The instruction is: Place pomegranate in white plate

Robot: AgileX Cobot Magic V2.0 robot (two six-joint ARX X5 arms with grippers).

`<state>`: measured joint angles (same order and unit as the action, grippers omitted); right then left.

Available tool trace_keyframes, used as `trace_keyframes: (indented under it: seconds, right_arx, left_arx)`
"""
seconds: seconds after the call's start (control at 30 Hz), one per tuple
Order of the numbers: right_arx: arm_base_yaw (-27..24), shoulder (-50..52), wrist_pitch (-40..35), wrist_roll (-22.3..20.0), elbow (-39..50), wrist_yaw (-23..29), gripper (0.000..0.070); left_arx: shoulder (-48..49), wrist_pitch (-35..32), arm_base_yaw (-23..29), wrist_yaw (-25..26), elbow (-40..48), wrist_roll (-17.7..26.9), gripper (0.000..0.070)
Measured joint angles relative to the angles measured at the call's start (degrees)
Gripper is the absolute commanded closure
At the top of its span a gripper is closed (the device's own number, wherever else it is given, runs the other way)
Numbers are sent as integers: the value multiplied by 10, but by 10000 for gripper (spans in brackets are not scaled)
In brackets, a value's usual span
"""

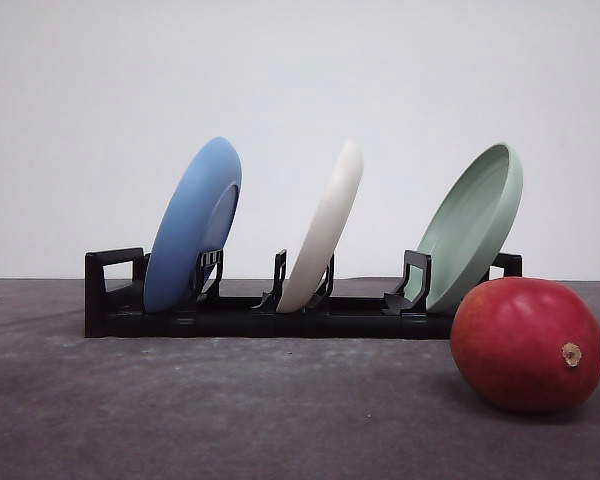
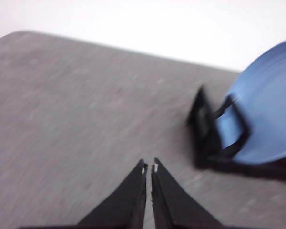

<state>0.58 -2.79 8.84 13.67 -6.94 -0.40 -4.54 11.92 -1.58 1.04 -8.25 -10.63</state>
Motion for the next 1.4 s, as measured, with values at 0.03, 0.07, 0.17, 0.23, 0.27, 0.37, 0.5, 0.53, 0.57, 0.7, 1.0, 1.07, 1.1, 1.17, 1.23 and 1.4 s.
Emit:
trace_keyframes:
  seconds: [0.03, 0.07, 0.17, 0.23, 0.27, 0.37, 0.5, 0.53, 0.57, 0.7, 1.0, 1.07, 1.1, 1.17, 1.23, 1.4]
  right_arx:
    - [0, -9, 7, 9, -17, -6, 694]
    - [0, -20, 15, 16, -36, -13, 694]
    - [0, -65, 50, 27, -106, -41, 694]
    - [0, -101, 88, 29, -160, -62, 695]
    - [0, -121, 111, 29, -187, -75, 694]
    - [0, -181, 167, 24, -266, -122, 694]
    - [0, -261, 208, -10, -360, -221, 694]
    - [0, -279, 215, -21, -379, -247, 694]
    - [0, -298, 221, -31, -395, -268, 694]
    - [0, -358, 241, -77, -463, -380, 694]
    - [1, -387, 226, -124, -496, -490, 694]
    - [1, -388, 218, -124, -496, -490, 694]
    - [1, -388, 218, -124, -496, -490, 694]
    - [1, -388, 217, -124, -496, -490, 693]
    - [1, -389, 217, -124, -496, -490, 673]
    - [1, -396, 218, -124, -496, -490, 171]
  left_arx:
    - [-11, -1, -1, 10, -15, -2, 698]
    - [-25, 0, -3, 22, -30, -6, 698]
    - [-79, 17, -6, 71, -85, -17, 698]
    - [-121, 36, -10, 110, -128, -21, 698]
    - [-143, 42, -11, 131, -151, -22, 699]
    - [-206, 57, -16, 192, -219, -23, 699]
    - [-301, 87, -23, 295, -323, -23, 699]
    - [-320, 95, -25, 318, -344, -22, 699]
    - [-340, 100, -28, 344, -365, -19, 699]
    - [-420, 143, -47, 449, -453, 20, 699]
    - [-487, 191, -92, 497, -553, 102, 699]
    - [-490, 191, -94, 497, -553, 106, 692]
    - [-492, 191, -94, 497, -553, 108, 663]
    - [-494, 191, -94, 497, -553, 110, 557]
    - [-498, 191, -95, 497, -553, 111, 392]
    - [-514, 188, -100, 497, -553, 111, 66]
